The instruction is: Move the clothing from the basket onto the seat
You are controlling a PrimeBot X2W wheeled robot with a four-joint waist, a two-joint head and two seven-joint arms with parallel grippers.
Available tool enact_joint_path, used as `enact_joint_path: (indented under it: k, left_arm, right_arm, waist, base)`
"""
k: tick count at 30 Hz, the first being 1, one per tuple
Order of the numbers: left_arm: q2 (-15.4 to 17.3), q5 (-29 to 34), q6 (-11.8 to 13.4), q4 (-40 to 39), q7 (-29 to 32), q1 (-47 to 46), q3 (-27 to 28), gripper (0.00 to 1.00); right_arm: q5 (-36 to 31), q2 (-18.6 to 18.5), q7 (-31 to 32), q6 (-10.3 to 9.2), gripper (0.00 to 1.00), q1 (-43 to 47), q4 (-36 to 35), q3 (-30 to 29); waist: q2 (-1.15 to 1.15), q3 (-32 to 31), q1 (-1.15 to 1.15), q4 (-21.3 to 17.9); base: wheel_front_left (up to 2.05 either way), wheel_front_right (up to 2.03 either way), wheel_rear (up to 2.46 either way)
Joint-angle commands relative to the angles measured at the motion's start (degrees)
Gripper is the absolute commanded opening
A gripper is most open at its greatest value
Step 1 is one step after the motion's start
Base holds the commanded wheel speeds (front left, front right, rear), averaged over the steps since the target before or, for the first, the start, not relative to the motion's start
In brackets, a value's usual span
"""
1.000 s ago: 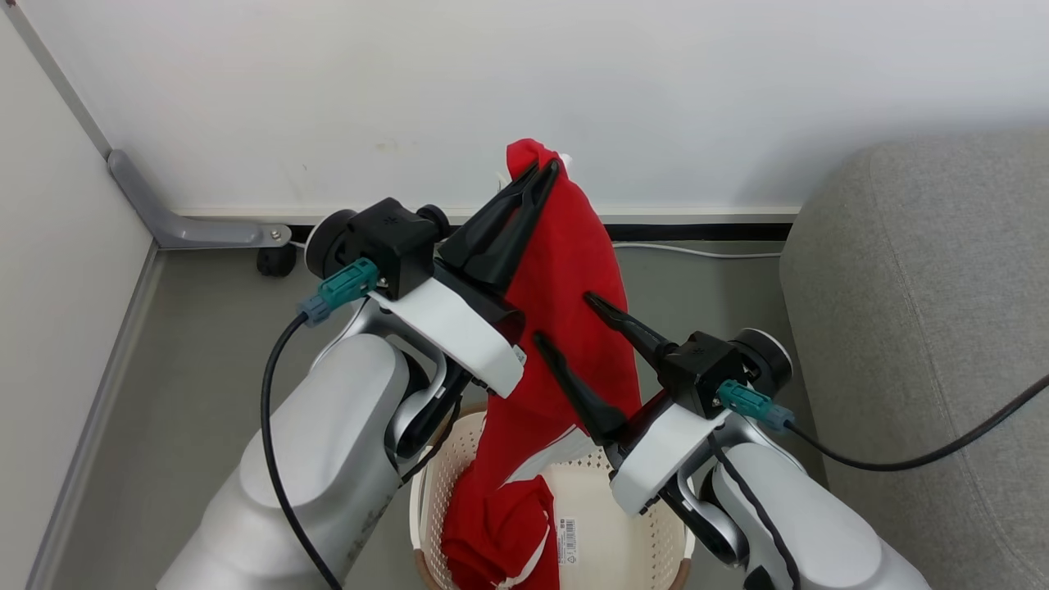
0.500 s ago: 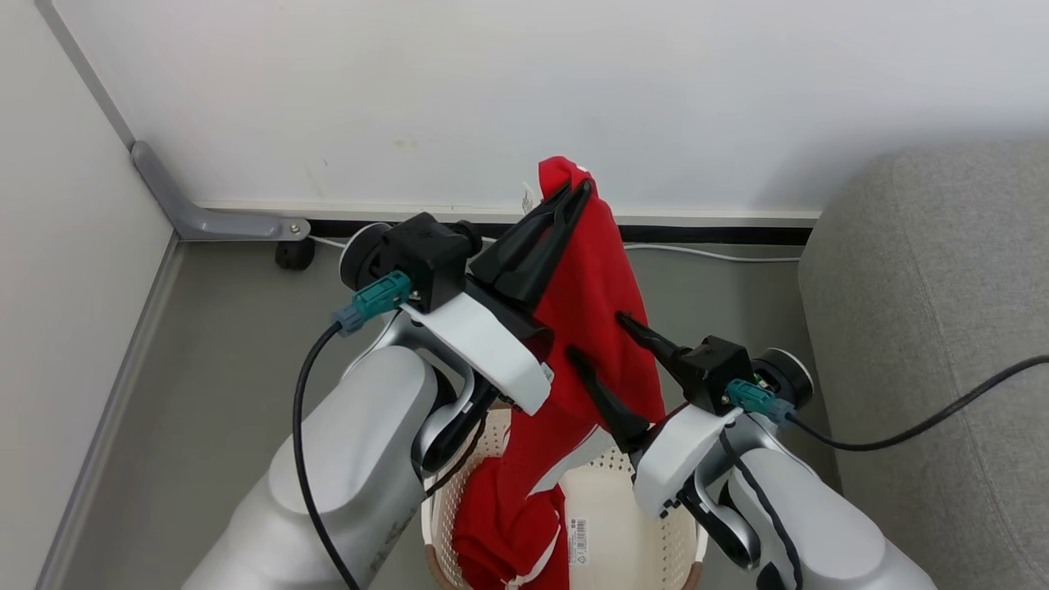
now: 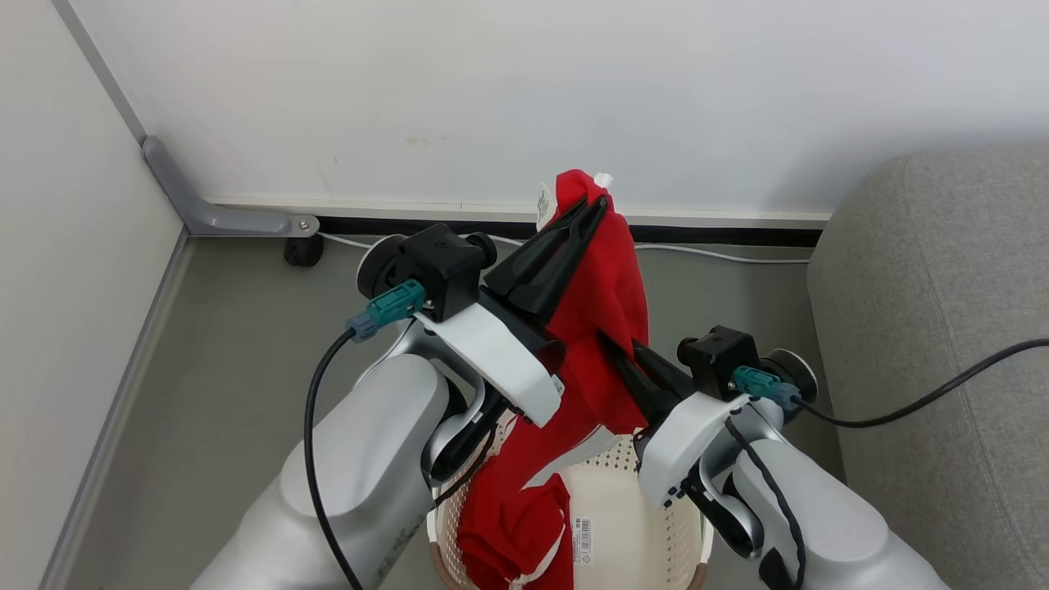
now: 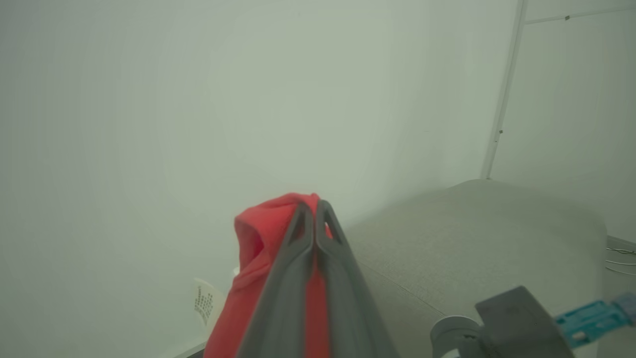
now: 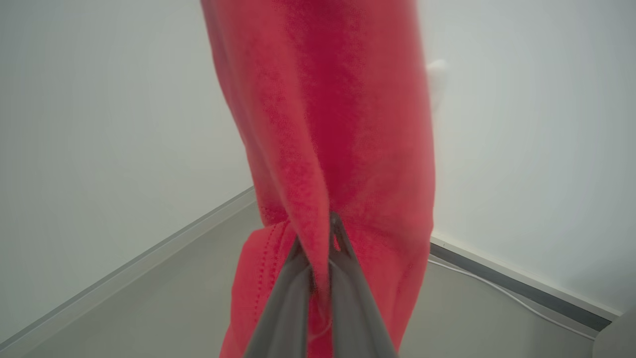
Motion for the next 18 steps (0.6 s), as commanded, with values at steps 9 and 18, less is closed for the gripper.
enact_joint_path:
  k: [9, 18]
  left_arm:
    - [2.4, -0.6, -0.3, 0.5, -1.9, -2.1, 2.0, 1.0]
    - [3.9, -1.4, -0.4, 2.6, -2.3, -0.3, 0.8, 1.0]
  right_arm:
    - [-1.4, 0.9, -0.3, 0.23, 0.0, 0.0, -3.8, -5.0]
    - [-4.0, 0.9, -0.3, 0.23, 0.0, 1.5, -8.2, -13.2]
  waist:
    - [0.0, 0.7, 0.0, -1.5]
    - [0.0, 1.0, 0.0, -3.5]
  base:
    - [0.0, 0.0, 0.0]
    - [0.0, 0.0, 0.0]
